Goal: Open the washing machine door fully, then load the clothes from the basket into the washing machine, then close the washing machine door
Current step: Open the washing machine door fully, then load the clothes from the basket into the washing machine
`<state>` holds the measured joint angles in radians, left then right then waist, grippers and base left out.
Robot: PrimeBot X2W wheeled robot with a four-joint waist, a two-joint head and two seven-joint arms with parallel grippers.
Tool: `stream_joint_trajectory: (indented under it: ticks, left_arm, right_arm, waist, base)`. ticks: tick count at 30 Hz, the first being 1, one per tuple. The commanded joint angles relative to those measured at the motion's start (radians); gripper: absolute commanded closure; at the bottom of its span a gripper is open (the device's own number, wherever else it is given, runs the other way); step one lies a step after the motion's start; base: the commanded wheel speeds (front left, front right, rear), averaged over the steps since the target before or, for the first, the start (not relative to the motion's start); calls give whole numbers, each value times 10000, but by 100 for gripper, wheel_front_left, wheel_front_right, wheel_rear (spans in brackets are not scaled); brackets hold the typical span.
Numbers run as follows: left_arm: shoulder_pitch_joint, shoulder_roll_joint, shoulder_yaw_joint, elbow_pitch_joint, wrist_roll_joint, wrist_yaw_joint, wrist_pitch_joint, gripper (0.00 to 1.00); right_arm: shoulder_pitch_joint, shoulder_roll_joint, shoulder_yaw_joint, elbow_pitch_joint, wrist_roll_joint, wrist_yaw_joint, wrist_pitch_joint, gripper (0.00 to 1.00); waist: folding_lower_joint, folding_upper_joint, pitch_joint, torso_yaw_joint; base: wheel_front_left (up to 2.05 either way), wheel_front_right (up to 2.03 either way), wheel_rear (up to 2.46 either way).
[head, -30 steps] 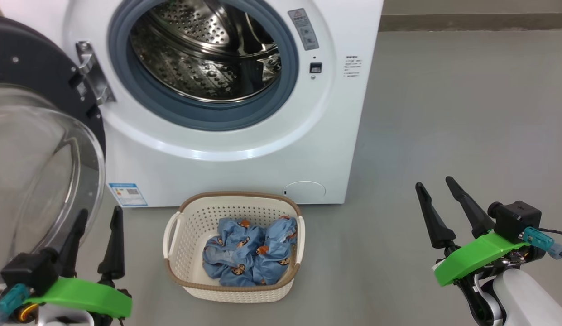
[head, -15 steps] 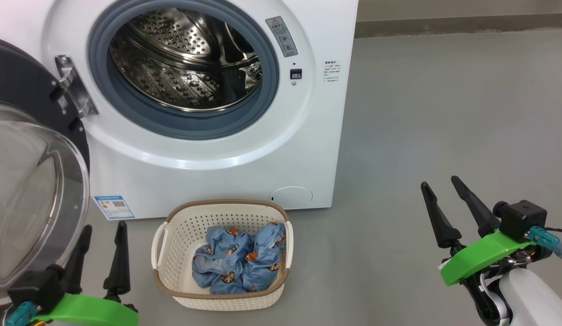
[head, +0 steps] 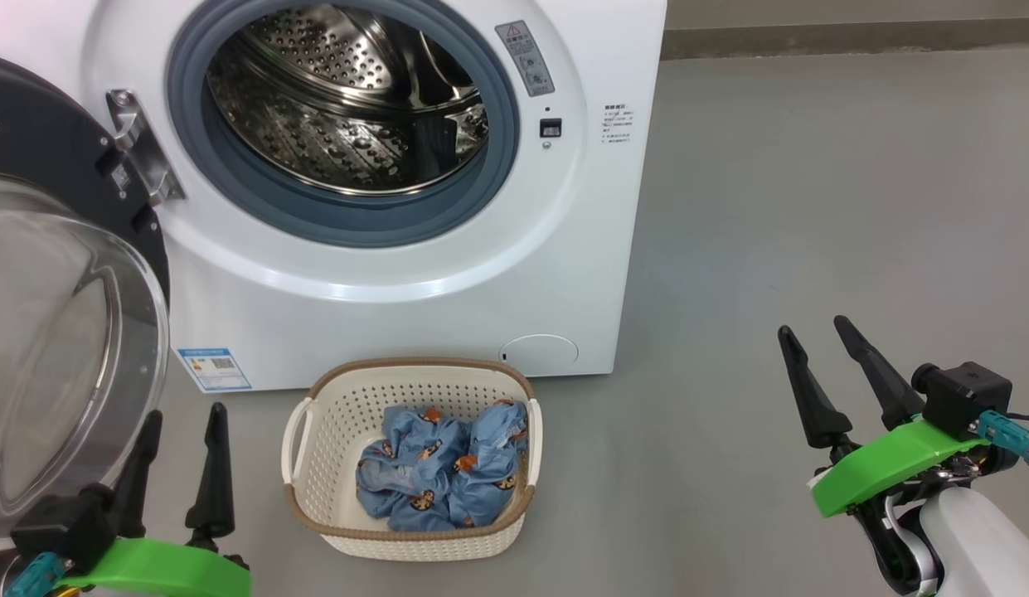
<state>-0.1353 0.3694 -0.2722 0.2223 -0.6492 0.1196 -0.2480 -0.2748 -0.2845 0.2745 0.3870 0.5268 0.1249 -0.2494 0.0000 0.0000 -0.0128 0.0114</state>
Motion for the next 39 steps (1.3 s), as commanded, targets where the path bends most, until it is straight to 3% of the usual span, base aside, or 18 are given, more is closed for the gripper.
stream_joint_trajectory:
  ticks: [1, 39]
  left_arm:
    - [-201, 256, 430, -264, 44, -10, -126, 0]
    - [-187, 270, 313, -256, 115, -20, -72, 0]
  right_arm:
    - [-37, -102, 74, -261, -43, 58, -124, 0]
    - [29, -74, 96, -274, -4, 58, -124, 0]
  waist:
    - [0, 0, 10, 10]
    - [0, 0, -12, 3]
  base:
    - [0, 0, 0]
    - [0, 0, 0]
